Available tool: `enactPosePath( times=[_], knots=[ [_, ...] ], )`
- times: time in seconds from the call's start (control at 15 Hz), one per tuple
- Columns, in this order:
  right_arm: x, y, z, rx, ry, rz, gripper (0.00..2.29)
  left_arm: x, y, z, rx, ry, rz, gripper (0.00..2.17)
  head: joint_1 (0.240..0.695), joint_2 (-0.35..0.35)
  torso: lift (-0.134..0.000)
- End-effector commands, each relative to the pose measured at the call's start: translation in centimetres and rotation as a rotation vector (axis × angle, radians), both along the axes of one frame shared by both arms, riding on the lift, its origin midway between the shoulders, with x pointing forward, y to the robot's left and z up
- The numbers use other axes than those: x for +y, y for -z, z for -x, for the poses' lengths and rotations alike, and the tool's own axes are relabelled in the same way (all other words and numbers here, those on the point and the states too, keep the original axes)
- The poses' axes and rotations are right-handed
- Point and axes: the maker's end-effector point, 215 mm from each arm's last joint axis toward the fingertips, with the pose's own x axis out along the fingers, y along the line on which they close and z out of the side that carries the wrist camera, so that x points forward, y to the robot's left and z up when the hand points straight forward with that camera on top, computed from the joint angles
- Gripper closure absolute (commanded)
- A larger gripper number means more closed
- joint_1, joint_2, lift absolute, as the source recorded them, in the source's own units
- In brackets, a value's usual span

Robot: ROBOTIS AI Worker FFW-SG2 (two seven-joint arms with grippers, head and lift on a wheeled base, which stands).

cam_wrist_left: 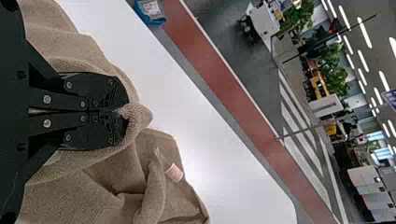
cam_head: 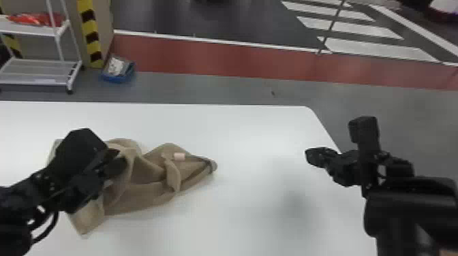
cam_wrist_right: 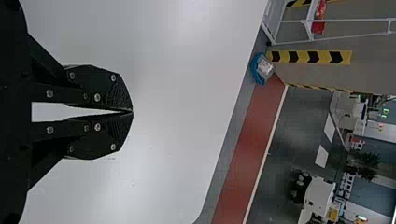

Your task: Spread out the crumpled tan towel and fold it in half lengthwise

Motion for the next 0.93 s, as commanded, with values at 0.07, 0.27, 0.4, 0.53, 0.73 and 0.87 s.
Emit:
enactPosePath(
  times=[0.07,0.27,0.4,0.53,0.73,0.87],
  knots=[
    [-0.9,-0.1,0.2,-0.010,0.019,-0.005,0.59,-0.4,2.2,1.2,0.027,-0.016,0.003,0.00,0.695,-0.265,-0.124],
    [-1.1,0.3,0.6,-0.002,0.026,-0.008,0.46,-1.3,1.0,2.3,-0.020,-0.065,0.084,0.03,0.695,-0.273,-0.124],
    [-1.5,0.4,0.9,-0.001,0.037,-0.008,0.39,-0.2,-0.7,3.1,-0.041,-0.104,0.176,0.03,0.695,-0.284,-0.124],
    [-2.2,0.5,1.2,-0.002,0.047,-0.005,0.39,1.4,-1.8,4.0,-0.026,-0.138,0.302,0.03,0.695,-0.290,-0.124],
    [-2.6,0.3,1.2,-0.008,0.051,-0.006,0.39,4.9,-0.8,4.6,0.015,-0.213,0.371,0.03,0.695,-0.282,-0.124],
    [-2.4,0.4,1.2,-0.012,0.049,-0.015,0.39,2.6,-0.9,4.0,0.031,-0.177,0.396,0.03,0.695,-0.259,-0.124]
  ],
)
